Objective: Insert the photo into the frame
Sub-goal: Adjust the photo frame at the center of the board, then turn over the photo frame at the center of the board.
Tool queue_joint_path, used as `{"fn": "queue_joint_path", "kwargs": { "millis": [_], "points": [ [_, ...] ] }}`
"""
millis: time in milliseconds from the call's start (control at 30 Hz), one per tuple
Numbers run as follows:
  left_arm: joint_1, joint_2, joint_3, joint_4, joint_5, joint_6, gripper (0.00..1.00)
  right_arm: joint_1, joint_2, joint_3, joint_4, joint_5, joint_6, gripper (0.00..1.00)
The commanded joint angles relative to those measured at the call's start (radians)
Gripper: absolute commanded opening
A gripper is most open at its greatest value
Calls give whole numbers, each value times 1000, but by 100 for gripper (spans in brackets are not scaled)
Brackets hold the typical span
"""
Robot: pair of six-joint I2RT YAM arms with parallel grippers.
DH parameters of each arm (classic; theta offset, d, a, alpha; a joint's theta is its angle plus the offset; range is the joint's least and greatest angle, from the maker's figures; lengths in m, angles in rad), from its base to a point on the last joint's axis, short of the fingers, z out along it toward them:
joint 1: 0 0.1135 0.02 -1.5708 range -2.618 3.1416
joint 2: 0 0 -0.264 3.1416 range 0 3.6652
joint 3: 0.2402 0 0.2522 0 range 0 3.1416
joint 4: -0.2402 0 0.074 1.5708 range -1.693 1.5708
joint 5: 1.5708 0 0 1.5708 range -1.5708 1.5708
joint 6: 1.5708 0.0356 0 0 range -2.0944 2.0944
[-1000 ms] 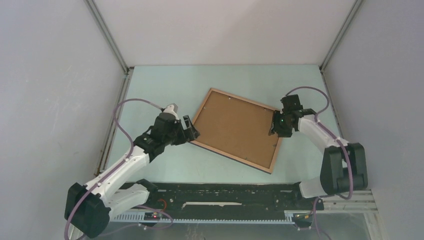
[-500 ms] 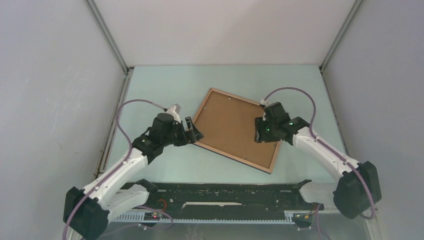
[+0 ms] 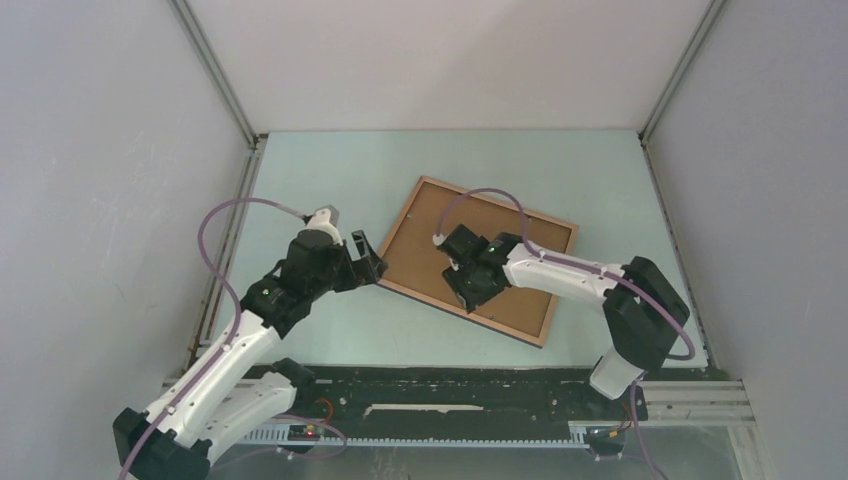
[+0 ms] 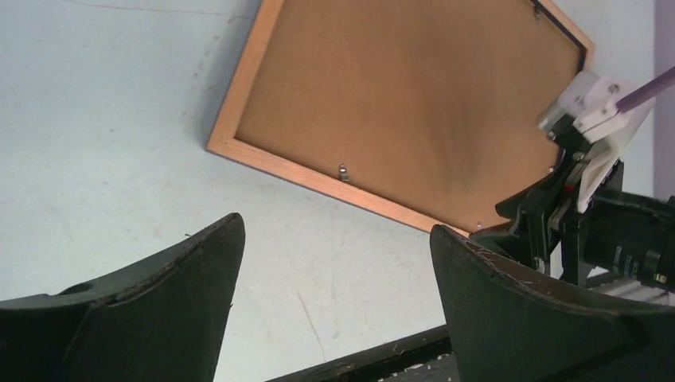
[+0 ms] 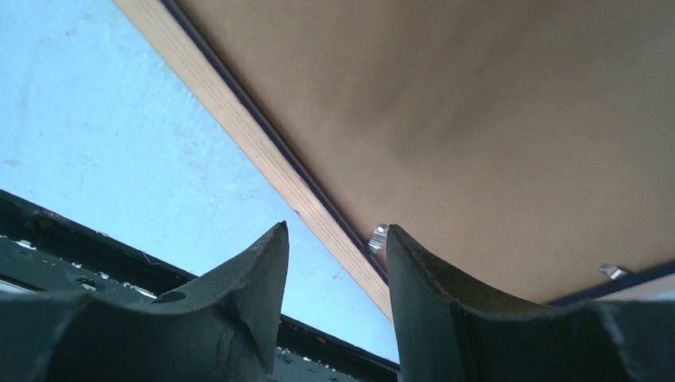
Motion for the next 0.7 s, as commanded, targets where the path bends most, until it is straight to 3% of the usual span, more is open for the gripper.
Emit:
{"fn": "queue_joint_path", "kwargs": {
  "millis": [0,267,667],
  "points": [
    [10,-39,53,-68,-83,38,93,55,39,44,-3,2,-41,56],
    [24,-66,46,-93,-164,0,93,115,121,84,18,25,-24,54],
    [24,-143,42,-83,-231,-27,93,161,214,84,41,164,-39,41]
  ]
}}
